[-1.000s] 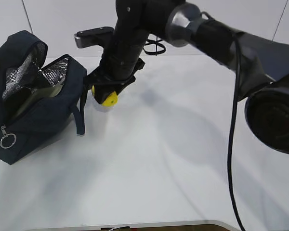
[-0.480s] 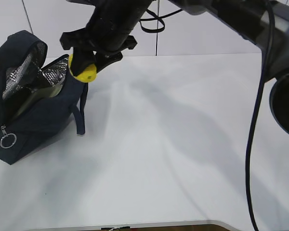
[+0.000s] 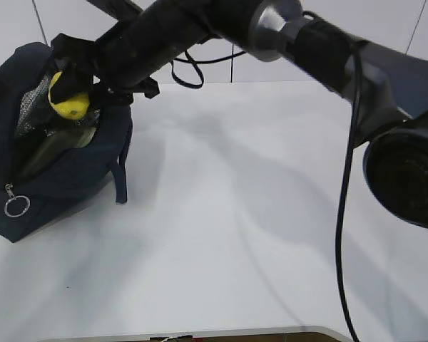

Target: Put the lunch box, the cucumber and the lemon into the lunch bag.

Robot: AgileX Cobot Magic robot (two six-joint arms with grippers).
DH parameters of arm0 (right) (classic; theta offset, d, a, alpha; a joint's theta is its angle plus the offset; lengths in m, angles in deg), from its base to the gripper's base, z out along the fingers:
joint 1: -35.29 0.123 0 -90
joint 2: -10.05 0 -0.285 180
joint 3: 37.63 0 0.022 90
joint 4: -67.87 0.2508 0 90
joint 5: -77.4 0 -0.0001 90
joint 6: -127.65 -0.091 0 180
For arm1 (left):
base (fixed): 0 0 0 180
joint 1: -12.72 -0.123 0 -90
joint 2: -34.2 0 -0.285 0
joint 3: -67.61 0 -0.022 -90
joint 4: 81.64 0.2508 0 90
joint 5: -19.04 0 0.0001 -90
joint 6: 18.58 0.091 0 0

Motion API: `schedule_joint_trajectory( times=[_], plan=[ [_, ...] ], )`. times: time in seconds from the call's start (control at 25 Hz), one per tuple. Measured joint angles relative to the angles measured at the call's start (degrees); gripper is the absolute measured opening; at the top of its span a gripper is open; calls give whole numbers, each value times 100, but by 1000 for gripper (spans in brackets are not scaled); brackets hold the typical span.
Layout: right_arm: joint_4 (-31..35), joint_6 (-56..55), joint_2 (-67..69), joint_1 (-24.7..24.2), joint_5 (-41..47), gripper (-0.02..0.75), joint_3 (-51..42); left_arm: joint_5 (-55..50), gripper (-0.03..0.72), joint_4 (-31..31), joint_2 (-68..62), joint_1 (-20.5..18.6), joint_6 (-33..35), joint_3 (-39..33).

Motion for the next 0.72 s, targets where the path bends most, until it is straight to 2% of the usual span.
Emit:
schedule_joint_trajectory(
  times=[0.24, 0.44, 0.56, 0.72],
  plan=[
    [674, 0, 501, 0, -433, 357, 0, -19, -13, -57, 0, 0, 0, 0],
    [926, -22, 661, 0, -540, 359, 0, -22, -14, -70, 0, 0, 0, 0],
    [1012, -31, 661, 0, -578, 398, 0, -22, -14, -70, 0, 0, 0, 0],
    [1063, -44, 661, 0, -598, 486, 0, -22, -14, -70, 0, 0, 0, 0]
  ],
)
